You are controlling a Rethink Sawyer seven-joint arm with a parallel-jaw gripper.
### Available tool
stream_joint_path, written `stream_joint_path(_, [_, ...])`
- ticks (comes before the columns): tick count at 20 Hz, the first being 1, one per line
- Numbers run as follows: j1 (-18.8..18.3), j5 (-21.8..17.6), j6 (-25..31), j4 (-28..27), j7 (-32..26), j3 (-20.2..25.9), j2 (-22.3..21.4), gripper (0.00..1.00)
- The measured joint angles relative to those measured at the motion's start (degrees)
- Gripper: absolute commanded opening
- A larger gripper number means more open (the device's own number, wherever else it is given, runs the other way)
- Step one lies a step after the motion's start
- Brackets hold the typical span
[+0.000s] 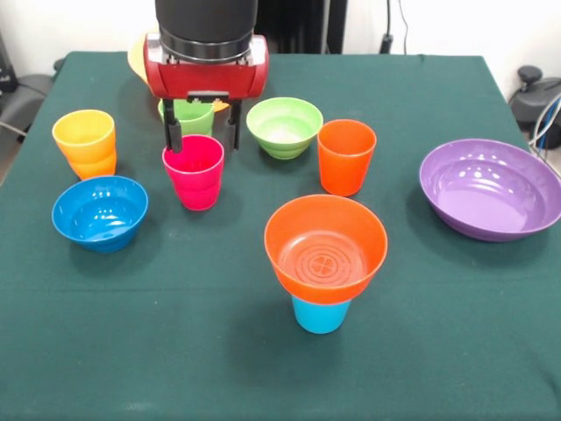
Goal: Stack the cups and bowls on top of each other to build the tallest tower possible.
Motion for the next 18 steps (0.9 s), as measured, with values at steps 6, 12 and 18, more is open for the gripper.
stream_joint_path(6, [-0.20,0.74,-0.01,0.82,0.00,0.33,-0.65,1.00])
stream_joint_path(12, [-0.20,0.78,-0.26,1.87,0.00,0.41,-1.32,1.00])
stream_joint_path(18, [-0.20,0.78,-2.75,3.43,0.00,0.41,-1.94,1.00])
